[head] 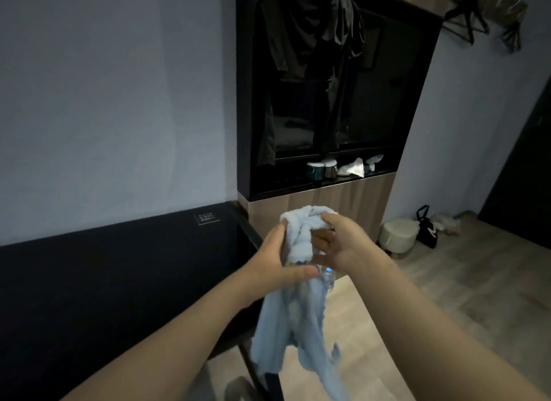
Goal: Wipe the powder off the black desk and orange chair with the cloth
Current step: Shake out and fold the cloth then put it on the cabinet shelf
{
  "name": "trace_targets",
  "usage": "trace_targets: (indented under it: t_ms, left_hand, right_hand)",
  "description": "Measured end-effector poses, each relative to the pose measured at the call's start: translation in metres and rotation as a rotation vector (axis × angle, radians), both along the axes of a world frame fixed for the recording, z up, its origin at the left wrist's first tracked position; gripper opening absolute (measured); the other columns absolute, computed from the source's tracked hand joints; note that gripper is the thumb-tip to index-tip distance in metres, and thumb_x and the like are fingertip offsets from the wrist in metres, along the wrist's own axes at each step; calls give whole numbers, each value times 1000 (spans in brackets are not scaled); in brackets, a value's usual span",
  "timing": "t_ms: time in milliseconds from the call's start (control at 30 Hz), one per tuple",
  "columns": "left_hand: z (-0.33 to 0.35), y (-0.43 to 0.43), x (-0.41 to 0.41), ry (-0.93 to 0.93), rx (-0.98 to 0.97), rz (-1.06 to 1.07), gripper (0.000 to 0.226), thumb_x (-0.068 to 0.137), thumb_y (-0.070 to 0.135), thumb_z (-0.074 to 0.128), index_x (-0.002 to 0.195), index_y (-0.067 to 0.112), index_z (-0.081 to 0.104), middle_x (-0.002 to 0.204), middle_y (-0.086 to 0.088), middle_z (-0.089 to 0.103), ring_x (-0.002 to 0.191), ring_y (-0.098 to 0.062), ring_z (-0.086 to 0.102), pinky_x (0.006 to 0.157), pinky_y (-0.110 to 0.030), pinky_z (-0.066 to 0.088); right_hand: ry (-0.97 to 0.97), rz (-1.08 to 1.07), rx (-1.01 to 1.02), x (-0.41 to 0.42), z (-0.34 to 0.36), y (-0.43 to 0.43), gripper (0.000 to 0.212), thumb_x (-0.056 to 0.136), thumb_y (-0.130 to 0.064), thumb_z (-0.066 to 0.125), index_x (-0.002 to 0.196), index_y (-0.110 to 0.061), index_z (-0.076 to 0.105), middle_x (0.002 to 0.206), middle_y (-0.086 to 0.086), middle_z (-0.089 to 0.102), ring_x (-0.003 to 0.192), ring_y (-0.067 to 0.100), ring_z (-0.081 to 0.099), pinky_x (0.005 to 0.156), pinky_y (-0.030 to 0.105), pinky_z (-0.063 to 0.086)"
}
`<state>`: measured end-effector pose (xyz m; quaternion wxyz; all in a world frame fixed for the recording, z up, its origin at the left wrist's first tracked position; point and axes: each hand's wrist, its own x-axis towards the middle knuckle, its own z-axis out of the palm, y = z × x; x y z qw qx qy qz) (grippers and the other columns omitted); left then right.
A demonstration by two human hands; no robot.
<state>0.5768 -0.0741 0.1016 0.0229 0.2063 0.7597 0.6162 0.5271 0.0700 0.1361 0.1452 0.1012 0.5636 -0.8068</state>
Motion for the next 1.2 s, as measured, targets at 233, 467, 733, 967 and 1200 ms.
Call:
trace_targets:
  t_ms: [233, 467, 733, 967, 1200]
  left_hand:
    - [15, 21, -121, -187, 464, 334, 53, 78, 3, 68, 126, 16, 49, 109, -6, 64, 95, -20, 64, 79, -36, 53]
    - [41, 28, -211, -586, 652, 228, 30, 88, 21, 59, 113, 6, 63, 90, -11, 70, 80, -25, 66, 77, -36, 54]
    - [17, 88, -316, -627, 581, 401, 92, 75, 48, 69, 149, 30, 17, 134, -12, 51, 104, -30, 60, 90, -47, 49]
    - [0, 132, -365, -323, -90, 409, 97, 68, 5, 78, 144, 32, 24, 121, 13, 52, 113, -11, 52, 91, -27, 47]
    - [-5, 114, -394, -214, -418, 836, 27, 73, 15, 68, 96, 28, 64, 98, 6, 67, 98, -16, 60, 87, -32, 50]
  right_hand:
    - [212, -203, -3, -93, -2, 41, 26, 89, -38, 59, 98, -13, 59, 82, 5, 73, 74, 18, 69, 66, 30, 54]
    - [89, 383, 95, -156, -49, 83, 60, 77, -69, 45, 122, -30, 55, 96, -1, 70, 86, 20, 64, 74, 34, 48]
    - [237, 22, 10, -295, -24, 136, 25, 91, -18, 58, 111, -32, 56, 105, -5, 62, 84, 13, 65, 56, 25, 52]
    - [428, 446, 231, -377, -24, 166, 75, 70, 6, 63, 130, -34, 43, 120, -1, 58, 104, 17, 62, 74, 26, 51]
    - [690, 369, 801, -414, -32, 146, 38, 76, -1, 55, 95, -34, 57, 89, -14, 62, 83, 9, 57, 58, 9, 40]
